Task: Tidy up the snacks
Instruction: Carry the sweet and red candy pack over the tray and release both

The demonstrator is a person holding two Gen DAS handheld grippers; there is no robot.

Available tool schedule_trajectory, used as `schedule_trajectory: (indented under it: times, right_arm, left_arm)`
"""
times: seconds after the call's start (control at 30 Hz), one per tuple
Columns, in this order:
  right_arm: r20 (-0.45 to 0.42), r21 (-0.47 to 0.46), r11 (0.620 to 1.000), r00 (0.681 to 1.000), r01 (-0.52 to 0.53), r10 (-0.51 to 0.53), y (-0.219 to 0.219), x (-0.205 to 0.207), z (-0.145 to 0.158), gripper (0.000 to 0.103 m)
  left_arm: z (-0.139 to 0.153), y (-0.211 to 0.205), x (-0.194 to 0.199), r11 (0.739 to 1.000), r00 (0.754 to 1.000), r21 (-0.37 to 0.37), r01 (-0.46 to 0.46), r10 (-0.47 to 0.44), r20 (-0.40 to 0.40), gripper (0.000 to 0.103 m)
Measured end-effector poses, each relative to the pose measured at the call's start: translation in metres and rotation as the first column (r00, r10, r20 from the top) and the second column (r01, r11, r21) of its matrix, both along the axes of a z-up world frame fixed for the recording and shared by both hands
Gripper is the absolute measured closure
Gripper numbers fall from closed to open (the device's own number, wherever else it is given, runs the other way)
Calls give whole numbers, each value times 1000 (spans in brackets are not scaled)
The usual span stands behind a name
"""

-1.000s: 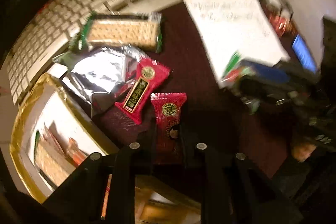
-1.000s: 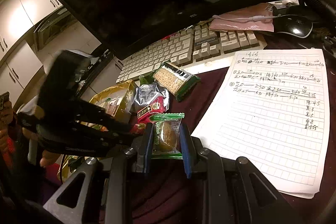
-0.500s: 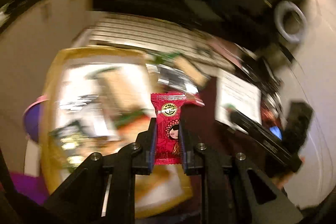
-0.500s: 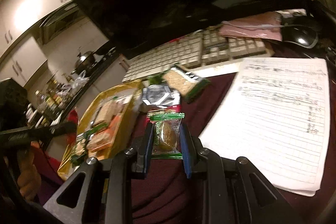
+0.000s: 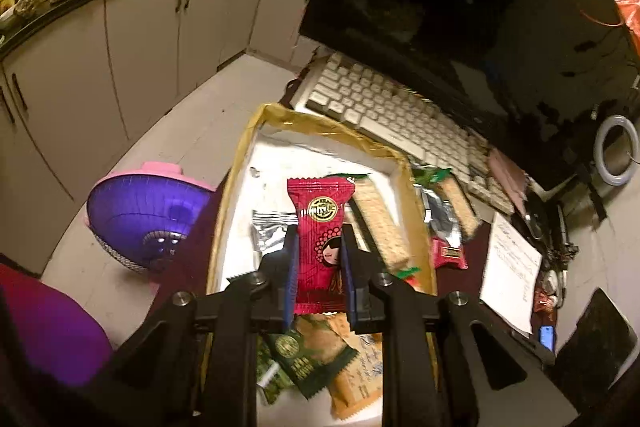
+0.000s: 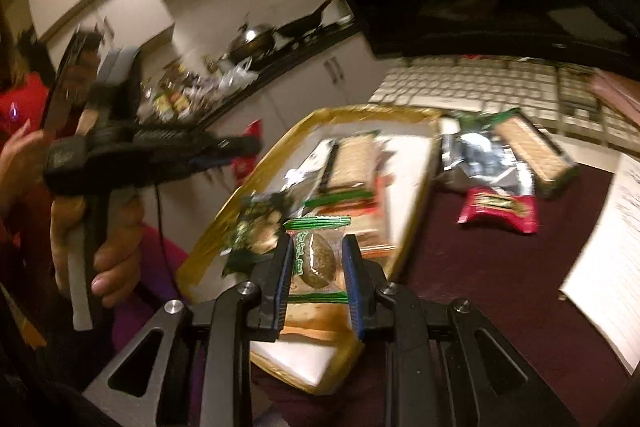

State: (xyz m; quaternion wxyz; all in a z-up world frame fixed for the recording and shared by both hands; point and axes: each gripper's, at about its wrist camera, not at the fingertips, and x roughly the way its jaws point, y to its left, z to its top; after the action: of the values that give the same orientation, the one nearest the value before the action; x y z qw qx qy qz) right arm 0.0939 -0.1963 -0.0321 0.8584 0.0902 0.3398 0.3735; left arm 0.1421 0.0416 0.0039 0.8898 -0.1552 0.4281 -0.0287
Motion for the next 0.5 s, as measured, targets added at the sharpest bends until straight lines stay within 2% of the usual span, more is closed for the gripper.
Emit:
schedule_trajectory:
  times: [0.27, 0.4, 0.5]
  right_arm:
    - [-32, -100, 994, 999, -47, 44, 28, 0, -17, 79]
    - [-45, -118, 992, 998, -54, 49, 32, 0, -21, 78]
    - [-39, -124, 992, 999, -40, 36, 32, -1, -19, 78]
  left_arm:
    - [-10, 7, 4, 1000, 999, 0, -13, 13, -29, 82]
    - [-16, 4, 9, 1000, 999, 19, -6, 7, -45, 82]
    - [-21, 5, 10, 1000, 998, 19, -22, 24, -62, 77]
